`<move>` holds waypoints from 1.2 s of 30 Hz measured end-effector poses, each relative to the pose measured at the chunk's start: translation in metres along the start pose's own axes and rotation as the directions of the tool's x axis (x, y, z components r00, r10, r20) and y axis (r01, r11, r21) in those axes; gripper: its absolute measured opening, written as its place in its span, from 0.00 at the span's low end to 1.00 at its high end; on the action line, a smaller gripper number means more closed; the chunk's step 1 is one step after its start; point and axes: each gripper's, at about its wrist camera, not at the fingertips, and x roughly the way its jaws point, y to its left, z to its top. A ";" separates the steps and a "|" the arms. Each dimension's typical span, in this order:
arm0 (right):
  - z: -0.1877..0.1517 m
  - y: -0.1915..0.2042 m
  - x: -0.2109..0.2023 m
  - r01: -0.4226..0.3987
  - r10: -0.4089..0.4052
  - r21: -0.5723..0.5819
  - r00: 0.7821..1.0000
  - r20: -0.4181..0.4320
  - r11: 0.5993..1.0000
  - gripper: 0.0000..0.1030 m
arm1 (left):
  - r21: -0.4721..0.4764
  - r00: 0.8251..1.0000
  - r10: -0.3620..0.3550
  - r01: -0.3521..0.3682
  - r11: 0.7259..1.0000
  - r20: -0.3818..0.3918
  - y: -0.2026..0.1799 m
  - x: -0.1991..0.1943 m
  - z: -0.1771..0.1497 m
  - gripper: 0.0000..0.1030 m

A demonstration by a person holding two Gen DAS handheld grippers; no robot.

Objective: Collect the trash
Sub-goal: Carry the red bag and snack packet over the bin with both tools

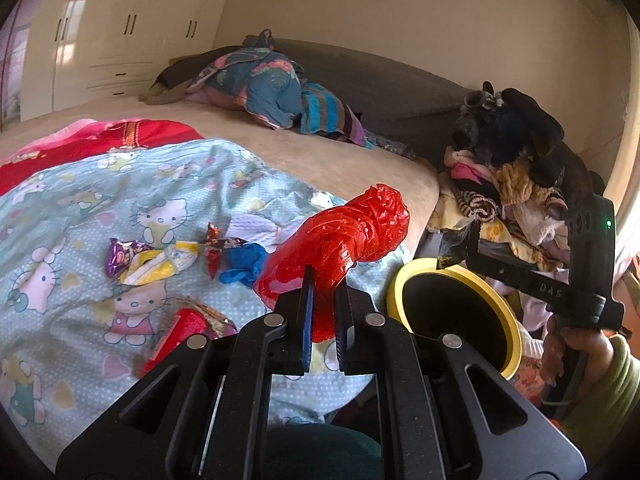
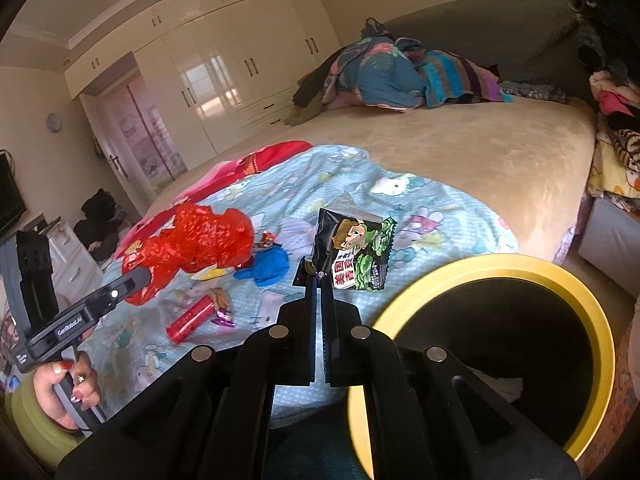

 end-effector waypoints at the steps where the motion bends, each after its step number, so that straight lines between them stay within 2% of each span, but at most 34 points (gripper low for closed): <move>1: -0.001 -0.001 -0.002 0.005 -0.005 0.003 1.000 0.001 1.000 0.03 | 0.004 1.000 -0.003 0.003 1.000 -0.002 -0.002 0.001 0.000 0.05; 12: -0.001 -0.036 -0.010 0.058 -0.057 0.069 0.998 -0.012 0.996 0.03 | 0.057 0.999 -0.032 0.034 0.998 -0.042 -0.029 0.013 -0.008 0.05; 24: -0.008 -0.083 -0.023 0.106 -0.104 0.169 0.994 -0.023 0.980 0.03 | 0.147 0.990 -0.069 0.086 0.985 -0.120 -0.070 0.037 -0.022 0.05; 36: -0.017 -0.107 -0.024 0.140 -0.133 0.228 0.990 -0.045 0.964 0.03 | 0.262 0.972 -0.086 0.143 0.954 -0.216 -0.114 0.063 -0.042 0.05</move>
